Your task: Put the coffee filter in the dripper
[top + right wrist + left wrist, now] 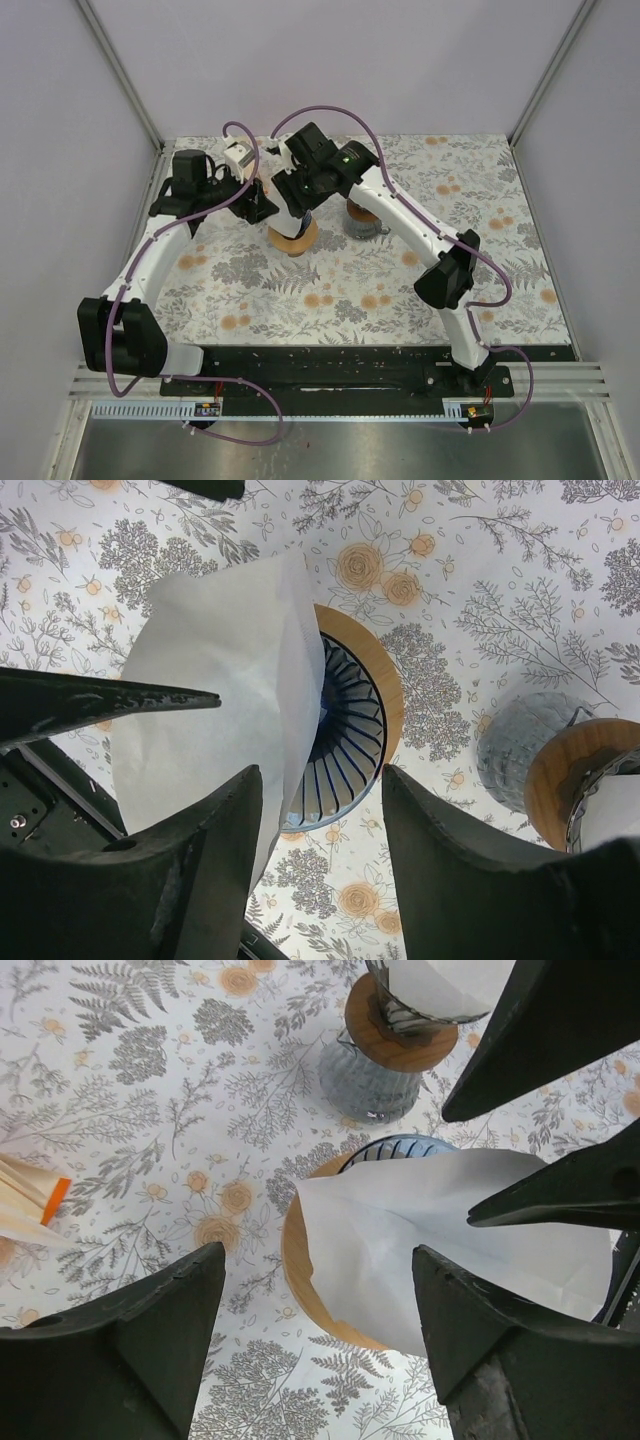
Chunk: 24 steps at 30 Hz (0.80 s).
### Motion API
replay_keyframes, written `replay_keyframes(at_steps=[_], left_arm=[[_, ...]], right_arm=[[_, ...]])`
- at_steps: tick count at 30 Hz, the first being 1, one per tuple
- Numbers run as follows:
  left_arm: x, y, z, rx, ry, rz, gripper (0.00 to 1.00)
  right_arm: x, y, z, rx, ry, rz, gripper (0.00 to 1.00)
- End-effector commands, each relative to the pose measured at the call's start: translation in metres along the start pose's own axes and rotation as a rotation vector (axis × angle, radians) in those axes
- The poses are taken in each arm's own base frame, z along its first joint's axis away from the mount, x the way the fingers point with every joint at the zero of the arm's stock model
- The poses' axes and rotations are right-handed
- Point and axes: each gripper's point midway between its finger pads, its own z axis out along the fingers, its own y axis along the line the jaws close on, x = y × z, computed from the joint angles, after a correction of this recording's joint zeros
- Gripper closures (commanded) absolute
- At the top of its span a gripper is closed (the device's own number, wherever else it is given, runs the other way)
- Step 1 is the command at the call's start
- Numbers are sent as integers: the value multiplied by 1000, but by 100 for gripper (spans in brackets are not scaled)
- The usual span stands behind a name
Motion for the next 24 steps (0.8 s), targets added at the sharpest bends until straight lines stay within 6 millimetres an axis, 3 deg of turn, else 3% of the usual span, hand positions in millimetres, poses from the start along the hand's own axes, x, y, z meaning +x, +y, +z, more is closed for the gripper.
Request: replay_keyframes(at_steps=[1,8,16,21,24], left_arm=[[-36,4,-8,-33,-70,87,21],[-41,4,-4,-35,-74,50,23],[-34,11,-2,-81,-47,32,36],[-30,9,-2,-86,-30,37,36],[-33,7,-5,-85,-29,30,33]], right_arm=[[-18,-12,-18,34,-81,20,41],[-22,-7,-21,-1,-117,28,41],[-19,-13,-23,21,-133,30,43],[-16,-17,-15,27,-138,33,43],[-27,-17,-28,27,-177,14,41]])
